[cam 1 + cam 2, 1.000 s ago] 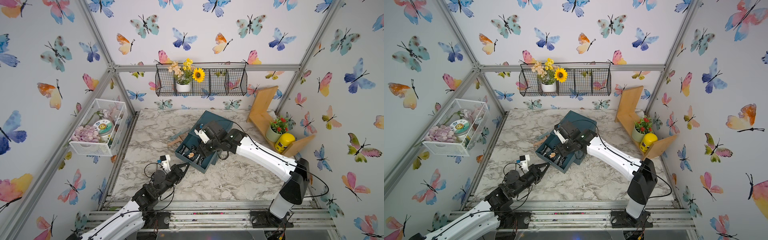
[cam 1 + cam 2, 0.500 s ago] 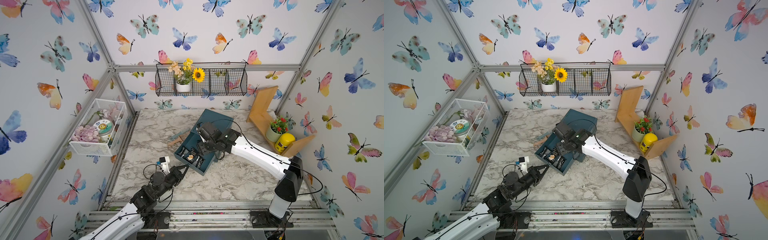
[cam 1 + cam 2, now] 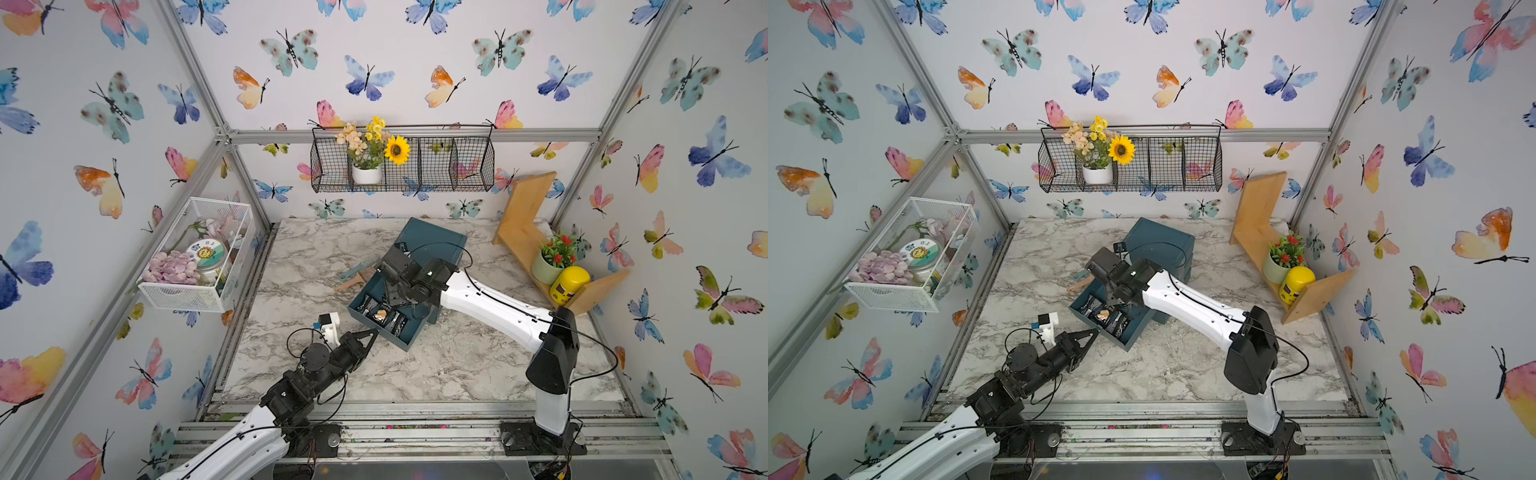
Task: Take the cookies out of the drawer
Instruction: Open the drawer in the storage box, then pick up the cookie from the drawer.
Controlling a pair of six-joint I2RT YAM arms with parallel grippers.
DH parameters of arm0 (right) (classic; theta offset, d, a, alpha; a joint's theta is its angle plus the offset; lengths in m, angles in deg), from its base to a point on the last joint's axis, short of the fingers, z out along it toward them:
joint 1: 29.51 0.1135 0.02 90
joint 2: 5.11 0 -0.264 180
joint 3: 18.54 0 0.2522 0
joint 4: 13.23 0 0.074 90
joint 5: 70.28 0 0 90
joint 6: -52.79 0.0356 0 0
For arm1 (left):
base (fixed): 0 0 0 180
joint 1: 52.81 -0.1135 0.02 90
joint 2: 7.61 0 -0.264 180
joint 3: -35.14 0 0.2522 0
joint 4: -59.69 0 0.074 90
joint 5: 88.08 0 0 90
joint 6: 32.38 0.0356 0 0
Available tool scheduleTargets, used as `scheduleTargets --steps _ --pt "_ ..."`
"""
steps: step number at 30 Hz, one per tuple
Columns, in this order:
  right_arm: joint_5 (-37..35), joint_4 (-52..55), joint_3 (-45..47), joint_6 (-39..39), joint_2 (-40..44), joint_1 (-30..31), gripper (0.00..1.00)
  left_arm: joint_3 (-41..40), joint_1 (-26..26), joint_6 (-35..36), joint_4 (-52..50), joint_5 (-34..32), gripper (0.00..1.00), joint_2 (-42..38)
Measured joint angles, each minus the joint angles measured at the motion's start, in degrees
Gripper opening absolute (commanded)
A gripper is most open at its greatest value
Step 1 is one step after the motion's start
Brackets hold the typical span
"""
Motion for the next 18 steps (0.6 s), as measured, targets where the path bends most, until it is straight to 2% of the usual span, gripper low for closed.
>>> scheduleTargets --steps 6,18 --pt "-1.9 1.2 -0.3 3.4 -0.7 0.0 0.66 0.0 0.0 0.4 1.2 0.0 0.00 1.3" --pt "-3.8 1.6 -0.3 5.0 -3.1 0.0 0.55 0.0 0.0 0.6 1.4 0.0 0.00 1.4"
